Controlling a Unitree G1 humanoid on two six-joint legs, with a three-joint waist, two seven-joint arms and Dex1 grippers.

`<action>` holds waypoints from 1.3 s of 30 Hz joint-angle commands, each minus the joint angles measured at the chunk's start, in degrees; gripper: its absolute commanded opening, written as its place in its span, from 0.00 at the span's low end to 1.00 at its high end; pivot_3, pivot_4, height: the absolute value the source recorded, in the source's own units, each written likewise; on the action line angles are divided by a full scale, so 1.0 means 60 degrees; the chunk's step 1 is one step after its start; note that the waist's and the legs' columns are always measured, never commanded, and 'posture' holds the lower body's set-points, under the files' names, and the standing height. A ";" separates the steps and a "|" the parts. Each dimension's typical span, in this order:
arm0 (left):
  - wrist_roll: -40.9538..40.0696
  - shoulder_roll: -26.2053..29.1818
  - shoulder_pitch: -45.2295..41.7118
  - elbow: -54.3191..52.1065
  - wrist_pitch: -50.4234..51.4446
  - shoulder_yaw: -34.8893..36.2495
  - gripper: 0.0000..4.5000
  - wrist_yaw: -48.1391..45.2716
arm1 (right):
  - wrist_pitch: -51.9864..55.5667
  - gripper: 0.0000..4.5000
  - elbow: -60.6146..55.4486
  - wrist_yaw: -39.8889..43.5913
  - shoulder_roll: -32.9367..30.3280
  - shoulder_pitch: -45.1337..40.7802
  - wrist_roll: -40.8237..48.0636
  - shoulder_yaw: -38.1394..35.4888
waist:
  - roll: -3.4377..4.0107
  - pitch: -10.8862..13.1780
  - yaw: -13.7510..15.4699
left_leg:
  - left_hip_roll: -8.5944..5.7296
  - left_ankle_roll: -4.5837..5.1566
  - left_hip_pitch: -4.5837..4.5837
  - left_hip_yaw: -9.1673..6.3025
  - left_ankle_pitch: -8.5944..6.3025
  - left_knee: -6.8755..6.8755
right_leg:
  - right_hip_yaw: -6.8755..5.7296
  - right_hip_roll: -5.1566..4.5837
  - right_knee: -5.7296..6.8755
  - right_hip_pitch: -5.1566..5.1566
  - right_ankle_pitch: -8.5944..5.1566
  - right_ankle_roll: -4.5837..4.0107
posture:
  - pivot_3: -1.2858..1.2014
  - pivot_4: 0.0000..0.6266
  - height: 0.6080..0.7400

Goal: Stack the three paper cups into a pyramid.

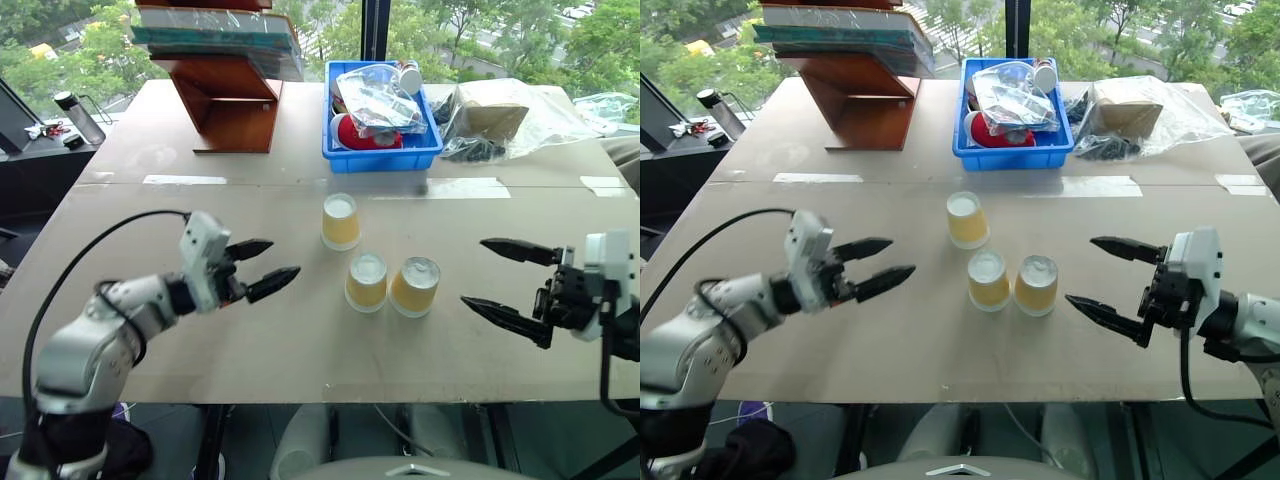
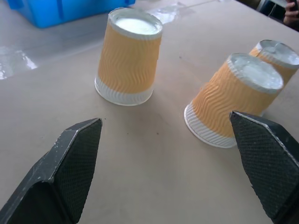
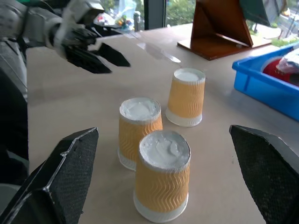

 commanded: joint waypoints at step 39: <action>0.3273 -0.2170 -0.5355 0.4901 -0.2412 -0.2355 0.72 -0.3024 | -0.0527 1.00 -0.1413 -0.1223 0.0308 0.1824 0.1060 -0.1230 | -0.0028 0.0017 -0.0015 | -0.0013 -0.0041 -0.0025 0.0001 0.0023 0.0018 | -0.0001 -0.0003 0.0006 -0.0013 0.0002 0.0004 | 0.52 0.24 1.00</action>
